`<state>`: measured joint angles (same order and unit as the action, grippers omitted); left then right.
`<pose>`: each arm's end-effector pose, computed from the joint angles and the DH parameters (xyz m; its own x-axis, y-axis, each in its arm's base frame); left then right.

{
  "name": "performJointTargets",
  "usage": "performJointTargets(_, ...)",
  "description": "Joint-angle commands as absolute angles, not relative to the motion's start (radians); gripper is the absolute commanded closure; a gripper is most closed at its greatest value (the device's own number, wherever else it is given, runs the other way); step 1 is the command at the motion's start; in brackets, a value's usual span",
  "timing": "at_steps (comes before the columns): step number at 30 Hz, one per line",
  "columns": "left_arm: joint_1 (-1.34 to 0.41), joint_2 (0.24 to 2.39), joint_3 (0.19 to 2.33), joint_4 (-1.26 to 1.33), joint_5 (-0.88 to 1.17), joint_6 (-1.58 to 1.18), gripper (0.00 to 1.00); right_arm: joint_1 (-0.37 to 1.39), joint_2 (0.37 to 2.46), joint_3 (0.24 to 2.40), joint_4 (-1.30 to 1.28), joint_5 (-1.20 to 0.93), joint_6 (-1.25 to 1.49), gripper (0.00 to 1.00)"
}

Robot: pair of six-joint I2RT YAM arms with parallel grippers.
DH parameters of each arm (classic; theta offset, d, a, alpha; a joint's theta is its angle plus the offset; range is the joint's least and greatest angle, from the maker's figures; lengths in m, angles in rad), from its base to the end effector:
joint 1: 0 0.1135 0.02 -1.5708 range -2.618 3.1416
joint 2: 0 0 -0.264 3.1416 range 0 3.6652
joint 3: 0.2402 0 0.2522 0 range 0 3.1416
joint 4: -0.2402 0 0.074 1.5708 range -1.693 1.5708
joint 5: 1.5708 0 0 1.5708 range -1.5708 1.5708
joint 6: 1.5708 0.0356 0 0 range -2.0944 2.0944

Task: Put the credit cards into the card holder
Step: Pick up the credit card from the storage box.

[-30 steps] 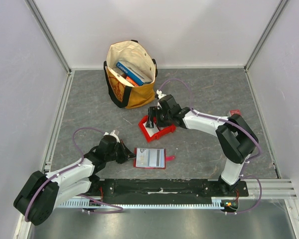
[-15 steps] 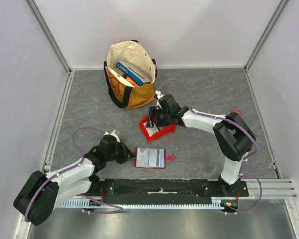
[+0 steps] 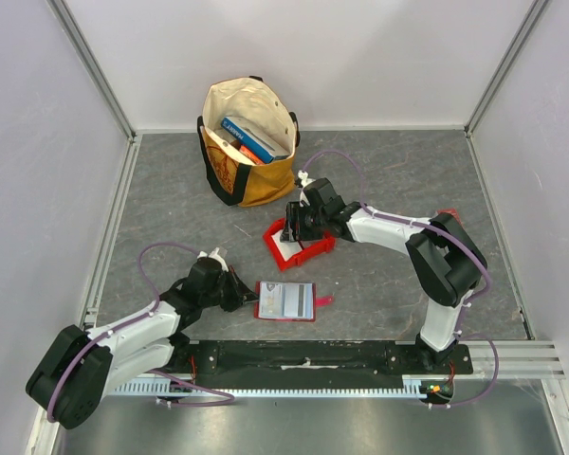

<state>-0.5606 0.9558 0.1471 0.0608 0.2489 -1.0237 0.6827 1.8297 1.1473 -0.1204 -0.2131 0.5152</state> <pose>0.1306 -0.0924 0.1196 -0.8704 -0.4309 -0.2383 -0.1443 0.6859 -0.7133 0.2987 0.2526 0.1825 -0.8456 -0.0669 -0.5296 -0.3608 0.8028 0.4747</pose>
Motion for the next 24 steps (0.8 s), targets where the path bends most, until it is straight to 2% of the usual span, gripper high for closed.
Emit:
performJointTargets(1, -0.558, 0.962, 0.163, 0.089, 0.258, -0.977, 0.98, 0.683, 1.783, 1.155, -0.091, -0.242, 0.515, 0.42)
performJointTargets(14, -0.56, 0.963, 0.161, 0.094, 0.261, -0.977, 0.98, 0.678, 1.758, 1.141, -0.092, -0.244, 0.517, 0.47)
performJointTargets(24, -0.558, 0.968, 0.161, 0.1, 0.267, -0.979, 0.98, 0.672, 1.749, 1.134, -0.094, -0.241, 0.517, 0.6)
